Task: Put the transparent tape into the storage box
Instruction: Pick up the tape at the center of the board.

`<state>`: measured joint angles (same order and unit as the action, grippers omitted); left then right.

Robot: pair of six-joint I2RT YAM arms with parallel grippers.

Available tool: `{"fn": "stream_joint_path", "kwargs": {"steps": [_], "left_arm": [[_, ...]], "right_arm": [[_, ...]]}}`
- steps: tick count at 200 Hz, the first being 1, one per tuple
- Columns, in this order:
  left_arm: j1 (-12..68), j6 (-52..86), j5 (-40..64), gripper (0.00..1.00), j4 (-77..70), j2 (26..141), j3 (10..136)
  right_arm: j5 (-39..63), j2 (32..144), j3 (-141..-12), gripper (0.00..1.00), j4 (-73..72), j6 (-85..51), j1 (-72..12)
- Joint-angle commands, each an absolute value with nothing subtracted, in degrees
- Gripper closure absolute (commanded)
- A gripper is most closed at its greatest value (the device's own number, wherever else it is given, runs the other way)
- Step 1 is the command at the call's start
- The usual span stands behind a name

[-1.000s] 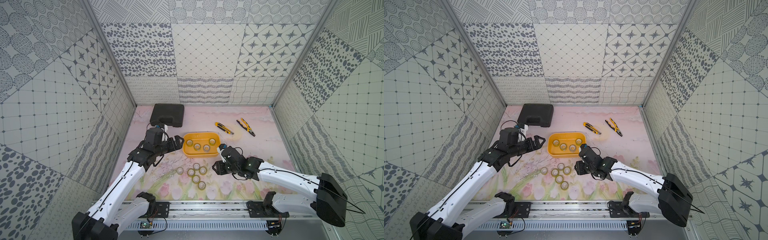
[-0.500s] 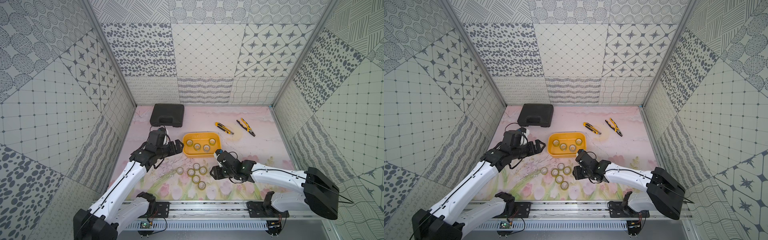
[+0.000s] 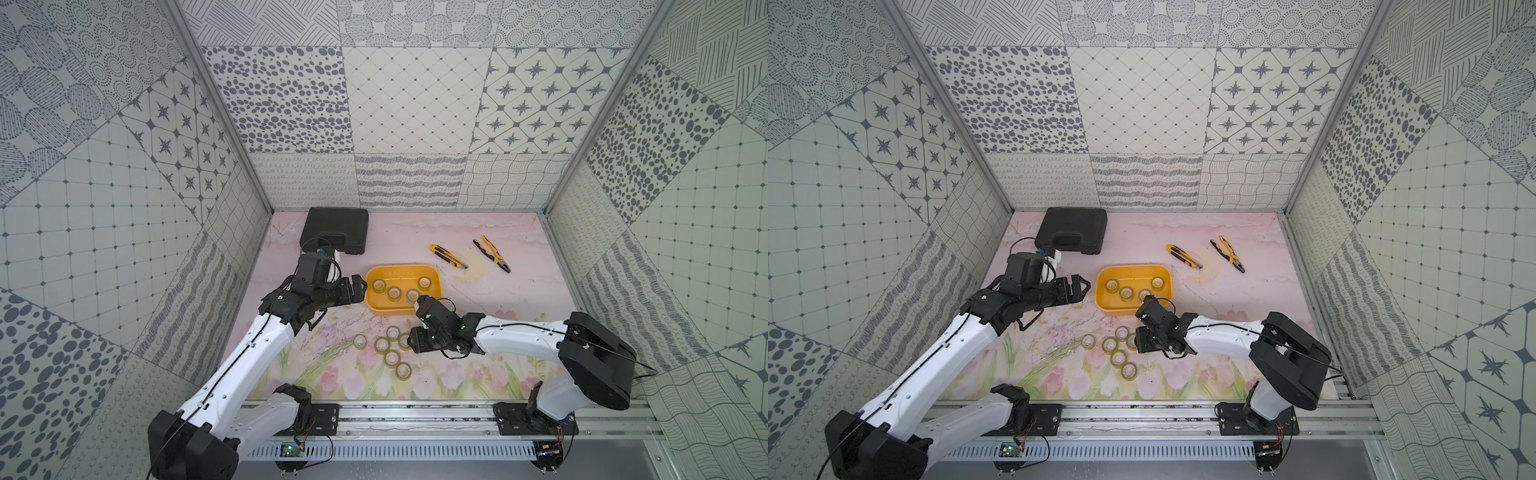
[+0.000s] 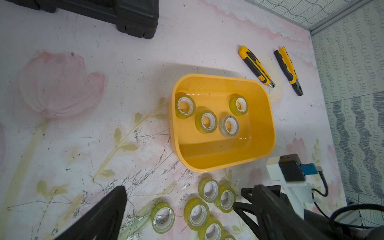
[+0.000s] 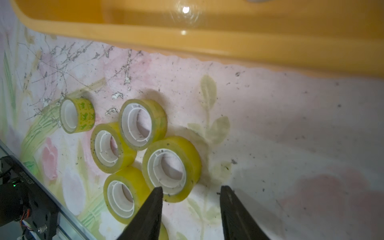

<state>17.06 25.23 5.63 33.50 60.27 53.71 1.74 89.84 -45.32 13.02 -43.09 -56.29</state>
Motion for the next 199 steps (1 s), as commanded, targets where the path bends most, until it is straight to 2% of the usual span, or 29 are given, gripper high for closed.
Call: {"fn": "stream_joint_path", "kwargs": {"steps": [1,58,99,199], "left_arm": [[17.2,22.6,4.6,0.01,34.8,59.9,54.1],[17.2,22.6,5.1,0.01,35.1,60.8,54.3],[17.2,22.6,5.0,0.01,35.9,60.9,54.5],[17.2,21.5,5.4,0.01,35.3,61.0,53.8]], "right_arm": [[-0.3,92.1,-47.9,0.51,12.6,-43.0,-56.7],[-4.5,95.5,-48.6,0.52,17.7,-43.6,-58.3],[-8.3,89.9,-43.8,0.53,19.3,-44.9,-58.2],[-6.6,84.2,-42.8,0.52,17.9,-41.4,-58.1]]}}
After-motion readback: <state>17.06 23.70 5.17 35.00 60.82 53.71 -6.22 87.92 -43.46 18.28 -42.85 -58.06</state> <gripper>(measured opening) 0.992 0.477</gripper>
